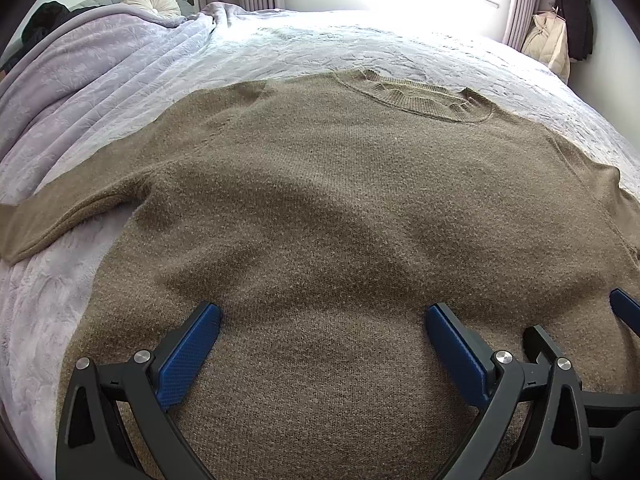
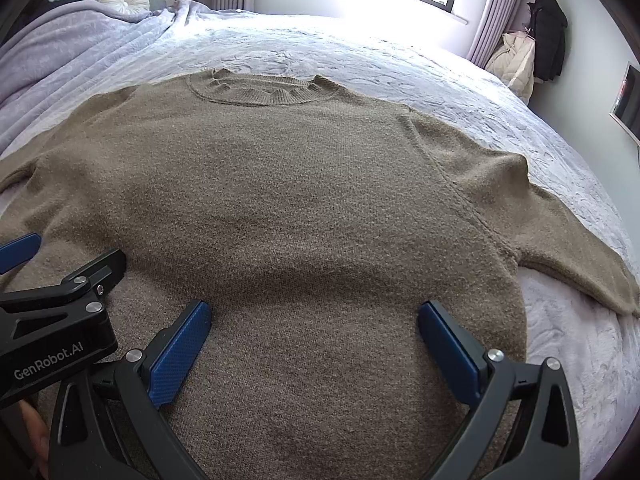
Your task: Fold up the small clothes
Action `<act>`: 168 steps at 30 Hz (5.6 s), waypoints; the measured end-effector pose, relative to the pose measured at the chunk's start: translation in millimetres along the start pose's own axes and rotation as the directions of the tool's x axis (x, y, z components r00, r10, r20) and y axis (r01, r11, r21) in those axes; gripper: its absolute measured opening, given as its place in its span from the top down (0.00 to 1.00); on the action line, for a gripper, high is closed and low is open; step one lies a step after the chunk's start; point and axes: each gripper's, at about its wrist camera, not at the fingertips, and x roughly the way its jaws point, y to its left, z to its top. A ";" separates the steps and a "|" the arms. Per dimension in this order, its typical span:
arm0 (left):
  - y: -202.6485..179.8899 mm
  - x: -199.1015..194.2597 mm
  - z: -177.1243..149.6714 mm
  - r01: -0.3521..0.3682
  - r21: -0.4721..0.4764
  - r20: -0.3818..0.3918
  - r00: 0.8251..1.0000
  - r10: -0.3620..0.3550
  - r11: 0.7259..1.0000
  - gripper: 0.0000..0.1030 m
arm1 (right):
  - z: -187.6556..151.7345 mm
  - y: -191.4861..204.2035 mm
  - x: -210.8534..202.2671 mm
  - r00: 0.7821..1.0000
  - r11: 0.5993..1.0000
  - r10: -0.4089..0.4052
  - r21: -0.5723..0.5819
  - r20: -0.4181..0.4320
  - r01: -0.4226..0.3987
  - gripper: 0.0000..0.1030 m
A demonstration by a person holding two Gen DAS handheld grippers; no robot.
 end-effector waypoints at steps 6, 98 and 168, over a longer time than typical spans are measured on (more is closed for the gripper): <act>0.0 0.4 0.0 0.000 0.001 -0.001 1.000 0.000 1.000 0.00 | -0.5 0.7 0.0 1.000 1.000 -0.002 -0.002 0.001 0.002 0.00; -290.0 1.4 70.8 0.307 0.301 -0.227 0.943 -0.245 0.903 0.00 | -27.3 -413.3 -93.0 0.966 0.805 -0.198 0.590 0.166 0.063 0.93; 10.8 37.9 91.2 0.196 -0.058 -0.134 0.970 -0.202 0.979 0.00 | 59.8 -95.1 18.3 0.989 0.988 0.148 0.048 0.009 -0.148 0.23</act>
